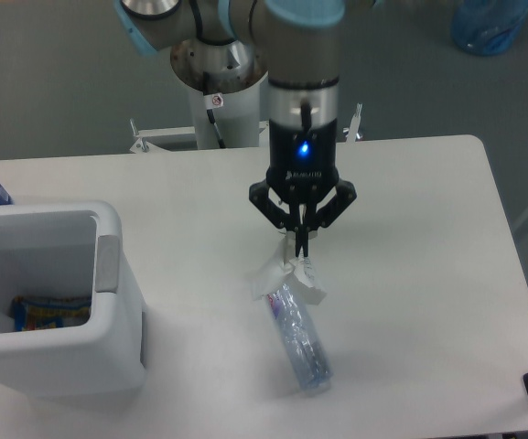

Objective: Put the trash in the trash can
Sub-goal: 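Lift the white paper and carry it over the white bin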

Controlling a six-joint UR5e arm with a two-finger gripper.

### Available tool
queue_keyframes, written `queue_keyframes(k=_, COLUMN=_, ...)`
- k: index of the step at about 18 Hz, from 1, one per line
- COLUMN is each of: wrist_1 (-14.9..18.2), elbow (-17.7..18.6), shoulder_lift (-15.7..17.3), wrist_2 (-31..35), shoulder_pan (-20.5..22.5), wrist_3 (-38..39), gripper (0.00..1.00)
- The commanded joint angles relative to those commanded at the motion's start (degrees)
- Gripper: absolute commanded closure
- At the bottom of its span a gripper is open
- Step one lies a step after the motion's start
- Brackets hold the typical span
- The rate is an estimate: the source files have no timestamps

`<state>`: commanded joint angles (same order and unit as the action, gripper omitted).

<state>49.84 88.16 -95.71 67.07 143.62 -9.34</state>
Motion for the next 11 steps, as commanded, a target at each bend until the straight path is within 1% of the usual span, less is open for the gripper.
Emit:
queue_keyframes(k=2, wrist_1=-0.18, elbow=-1.15, shoulder_lift=0.53, wrist_2=-0.63, shoulder_pan=-0.70, wrist_3=3.44, gripper=1.00)
queue_keyframes(k=3, wrist_1=-0.18, elbow=-1.32, shoulder_lift=0.62, wrist_2=-0.63, shoulder_pan=-1.75, wrist_3=4.58, gripper=1.00)
queue_keyframes(k=5, wrist_1=-0.18, elbow=-2.03, shoulder_lift=1.40, wrist_2=-0.63, shoulder_pan=-3.77, wrist_3=5.03, gripper=1.00)
queue_keyframes(k=8, wrist_1=-0.18, elbow=-1.85, shoulder_lift=2.72, wrist_2=-0.63, shoulder_pan=-6.32, wrist_3=5.12, gripper=1.00)
queue_keyframes(k=11, wrist_1=-0.18, elbow=-2.90, shoulder_lift=2.99, wrist_2=-0.72, shoulder_pan=-10.01, wrist_3=5.03, gripper=1.00)
